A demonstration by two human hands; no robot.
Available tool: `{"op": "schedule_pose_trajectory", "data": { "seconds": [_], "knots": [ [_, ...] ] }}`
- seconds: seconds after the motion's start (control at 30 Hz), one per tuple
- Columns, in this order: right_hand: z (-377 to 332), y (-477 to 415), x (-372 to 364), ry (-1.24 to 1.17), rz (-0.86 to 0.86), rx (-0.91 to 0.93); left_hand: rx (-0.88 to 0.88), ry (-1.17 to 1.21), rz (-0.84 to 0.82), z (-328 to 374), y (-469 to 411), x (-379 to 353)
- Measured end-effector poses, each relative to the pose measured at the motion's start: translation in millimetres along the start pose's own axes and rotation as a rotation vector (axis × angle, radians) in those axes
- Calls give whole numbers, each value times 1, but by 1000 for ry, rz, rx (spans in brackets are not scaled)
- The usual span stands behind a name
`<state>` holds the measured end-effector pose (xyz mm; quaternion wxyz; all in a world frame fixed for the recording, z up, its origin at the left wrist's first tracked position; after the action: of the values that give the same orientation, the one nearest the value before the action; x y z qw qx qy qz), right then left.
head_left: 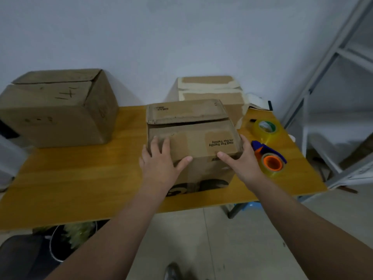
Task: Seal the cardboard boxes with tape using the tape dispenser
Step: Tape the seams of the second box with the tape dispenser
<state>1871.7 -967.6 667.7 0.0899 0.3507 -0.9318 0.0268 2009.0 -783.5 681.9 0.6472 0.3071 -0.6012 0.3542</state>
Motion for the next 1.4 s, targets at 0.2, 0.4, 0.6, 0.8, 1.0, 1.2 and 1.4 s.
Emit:
{"op": "schedule_pose_trajectory", "data": {
  "seconds": [0.2, 0.4, 0.6, 0.8, 1.0, 1.2, 1.4],
  "knots": [
    [6, -13, 19, -11, 65, -39, -255, -205, 98, 41, -19, 1],
    [34, -46, 62, 165, 117, -9, -466, -116, 92, 119, -24, 1],
    [85, -101, 126, 728, -80, -130, -626, -83, 130, 195, -31, -6],
    [121, -136, 156, 1003, -341, -416, -597, -212, 99, 221, -46, -10],
    [144, -127, 139, 1135, -348, -408, -611, -224, 153, 222, -41, -12],
    [137, -126, 130, 745, -256, -355, -553, -55, 125, 209, -47, -2],
    [35, -156, 127, 138, 34, 67, -416, -14, 41, 150, -60, 7]
  ]
}}
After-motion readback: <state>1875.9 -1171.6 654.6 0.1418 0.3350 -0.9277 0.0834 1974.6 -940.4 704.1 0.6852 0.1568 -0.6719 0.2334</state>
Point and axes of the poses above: each hand's wrist, its own y-axis away from the middle knuckle, its own x-axis out of the back of the hand, z = x × y, the point moved 2 cm from there along -y, towards the middle knuckle, and after that the axes turned 7 degrees about -y, right-handed, at the moved point
